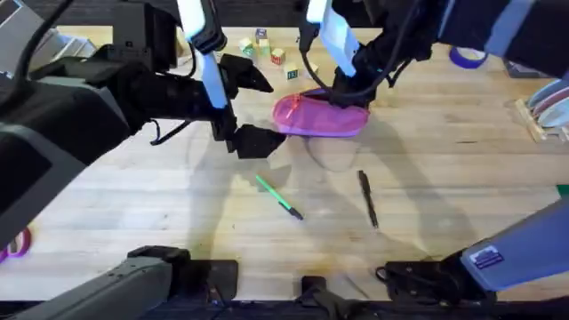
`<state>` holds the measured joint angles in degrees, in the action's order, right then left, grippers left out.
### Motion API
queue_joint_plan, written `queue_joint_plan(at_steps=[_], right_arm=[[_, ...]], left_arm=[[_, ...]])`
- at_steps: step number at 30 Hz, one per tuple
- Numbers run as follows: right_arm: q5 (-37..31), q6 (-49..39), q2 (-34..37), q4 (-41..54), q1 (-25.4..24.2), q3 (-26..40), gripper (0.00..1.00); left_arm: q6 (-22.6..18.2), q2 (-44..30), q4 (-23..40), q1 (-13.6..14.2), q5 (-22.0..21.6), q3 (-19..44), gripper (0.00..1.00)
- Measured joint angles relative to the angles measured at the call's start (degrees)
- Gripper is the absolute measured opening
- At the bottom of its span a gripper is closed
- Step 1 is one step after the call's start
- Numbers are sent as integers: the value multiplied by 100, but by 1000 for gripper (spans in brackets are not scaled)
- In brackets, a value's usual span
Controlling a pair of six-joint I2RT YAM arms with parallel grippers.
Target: Unzip the bag, pick up the pens from the table one at a time and place them inside, then zip the bag closed.
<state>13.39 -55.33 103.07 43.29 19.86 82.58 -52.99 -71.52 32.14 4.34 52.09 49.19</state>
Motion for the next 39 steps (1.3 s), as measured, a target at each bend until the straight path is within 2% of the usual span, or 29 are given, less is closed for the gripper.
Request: queue_joint_plan(at_steps=[8, 10, 11, 15, 17, 18, 32, 39], right_arm=[[0, 0, 308, -42, 5, -2, 31], [0, 2, 319, -42, 13, -2, 59], [1, -5, 316, -44, 13, 0, 138], [0, -1, 317, -41, 22, 1, 711], [-3, -26, 316, -22, 22, 5, 958], [-3, -22, 318, -12, 22, 8, 986], [-3, -22, 316, 22, 28, 15, 997], [-5, 177, 118, 618, 110, 142, 997]], left_arm=[[0, 1, -2, 0, -71, 0, 993], [0, 0, -2, 0, -73, 0, 993], [0, 1, -2, 0, -73, 0, 993], [0, 1, -2, 0, -73, 0, 994], [0, 0, -2, 0, -73, 0, 994], [0, 0, -2, 0, -73, 0, 994], [0, 0, -2, 0, -73, 0, 993], [0, 0, -2, 0, -73, 0, 994]])
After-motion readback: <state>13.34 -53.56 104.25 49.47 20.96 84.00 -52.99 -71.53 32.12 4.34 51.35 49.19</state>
